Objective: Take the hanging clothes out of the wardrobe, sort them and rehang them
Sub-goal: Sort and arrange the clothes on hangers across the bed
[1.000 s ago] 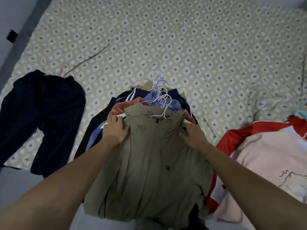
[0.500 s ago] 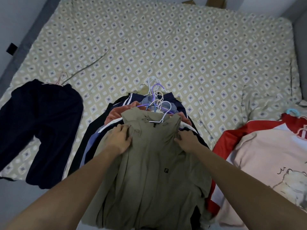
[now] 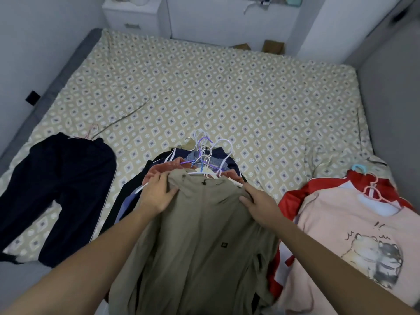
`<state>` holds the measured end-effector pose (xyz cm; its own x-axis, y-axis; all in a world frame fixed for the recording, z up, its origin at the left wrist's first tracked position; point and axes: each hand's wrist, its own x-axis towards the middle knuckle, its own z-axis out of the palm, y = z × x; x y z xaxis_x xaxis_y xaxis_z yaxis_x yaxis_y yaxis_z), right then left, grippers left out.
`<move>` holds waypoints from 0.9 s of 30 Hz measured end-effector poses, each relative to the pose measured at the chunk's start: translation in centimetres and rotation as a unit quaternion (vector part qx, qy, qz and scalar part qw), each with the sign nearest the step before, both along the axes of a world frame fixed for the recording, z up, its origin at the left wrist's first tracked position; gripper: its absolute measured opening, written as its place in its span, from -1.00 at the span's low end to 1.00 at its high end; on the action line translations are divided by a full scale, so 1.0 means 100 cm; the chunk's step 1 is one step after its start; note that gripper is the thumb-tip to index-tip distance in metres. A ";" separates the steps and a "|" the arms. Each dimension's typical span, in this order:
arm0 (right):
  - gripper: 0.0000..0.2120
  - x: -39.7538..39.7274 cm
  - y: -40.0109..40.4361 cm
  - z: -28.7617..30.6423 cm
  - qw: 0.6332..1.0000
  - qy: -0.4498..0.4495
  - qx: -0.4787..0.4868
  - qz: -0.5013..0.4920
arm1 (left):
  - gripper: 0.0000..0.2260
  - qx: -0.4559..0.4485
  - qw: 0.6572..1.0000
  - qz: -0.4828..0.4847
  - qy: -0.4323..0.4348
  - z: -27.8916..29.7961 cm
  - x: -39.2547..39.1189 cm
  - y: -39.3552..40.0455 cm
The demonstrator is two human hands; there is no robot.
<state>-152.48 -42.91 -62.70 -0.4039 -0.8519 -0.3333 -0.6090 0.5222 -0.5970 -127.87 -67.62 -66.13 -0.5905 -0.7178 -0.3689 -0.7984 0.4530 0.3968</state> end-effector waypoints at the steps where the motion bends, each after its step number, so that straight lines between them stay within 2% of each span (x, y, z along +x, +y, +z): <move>1: -0.88 -0.001 0.010 0.012 1.000 0.005 -0.006 -0.002 | -0.52 0.001 1.000 -0.006 -0.009 0.011 0.001 0.002; 3: -0.87 -0.001 0.031 0.036 1.000 0.010 -0.016 -0.006 | -0.57 0.005 1.000 -0.027 0.011 0.039 0.005 0.011; 6: -0.81 0.000 0.066 0.073 0.999 0.028 -0.036 -0.020 | -0.69 0.001 0.994 -0.047 0.103 0.083 0.012 0.040; 10: -0.70 0.000 0.118 0.123 0.997 0.043 -0.065 -0.021 | -0.60 -0.045 0.981 -0.074 0.172 0.132 0.023 0.104; 16: -0.54 0.007 0.220 0.186 0.992 0.069 -0.104 -0.023 | -0.71 -0.083 0.967 -0.050 0.237 0.190 0.036 0.229; 19: -0.58 0.020 0.276 0.213 0.988 0.078 -0.117 -0.057 | -0.67 -0.100 0.960 -0.047 0.259 0.221 0.042 0.285; 27: -0.66 0.069 0.410 0.251 0.970 0.111 -0.144 -0.162 | -0.67 -0.081 0.943 -0.148 0.289 0.267 0.059 0.386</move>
